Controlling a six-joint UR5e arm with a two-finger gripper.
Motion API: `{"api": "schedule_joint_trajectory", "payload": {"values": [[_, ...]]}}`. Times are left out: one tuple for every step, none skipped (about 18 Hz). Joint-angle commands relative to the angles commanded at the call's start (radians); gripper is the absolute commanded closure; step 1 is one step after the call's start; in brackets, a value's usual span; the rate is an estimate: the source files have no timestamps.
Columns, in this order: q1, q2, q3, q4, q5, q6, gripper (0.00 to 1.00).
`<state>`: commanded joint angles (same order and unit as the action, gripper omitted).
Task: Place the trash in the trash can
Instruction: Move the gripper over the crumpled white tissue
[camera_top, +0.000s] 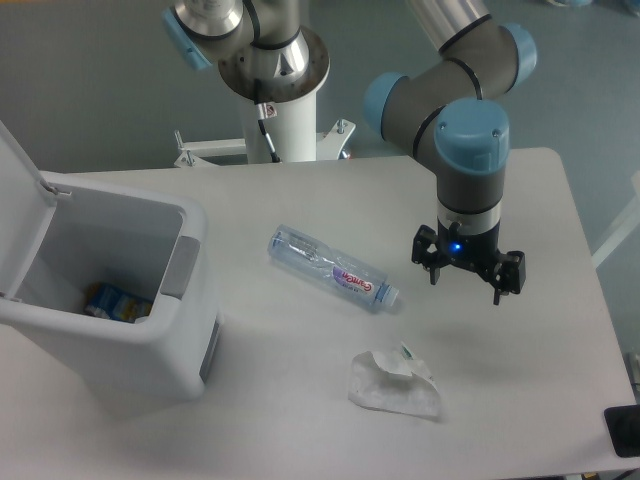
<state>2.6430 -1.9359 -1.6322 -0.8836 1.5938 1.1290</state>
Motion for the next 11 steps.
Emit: {"api": "schedule_joint_trajectory", "payload": {"values": [[-0.002,0.0,0.0,0.0,0.002,-0.002,0.0],[-0.002,-0.002,0.0,0.0,0.0,-0.002,0.0],[-0.003,-0.003,0.0,0.0,0.0,-0.003,0.0],[-0.005,-0.003,0.0,0.002,-0.003,-0.011,0.0],[-0.017,-0.005,0.0,0.003,-0.003,-0.024,0.0],[-0.031,-0.006,0.0,0.006,-0.005,-0.052,0.0],[-0.035,-0.008,-0.005,0.011,-0.008,-0.093,0.0],[-0.037,-0.009,-0.012,0.023,-0.011,-0.138,0.0],[-0.037,-0.014,-0.018,0.041,-0.014,-0.175,0.0],[-0.04,-0.014,-0.031,0.061,-0.015,-0.199,0.0],[-0.058,-0.02,-0.04,0.083,-0.014,-0.228,0.0]]}}
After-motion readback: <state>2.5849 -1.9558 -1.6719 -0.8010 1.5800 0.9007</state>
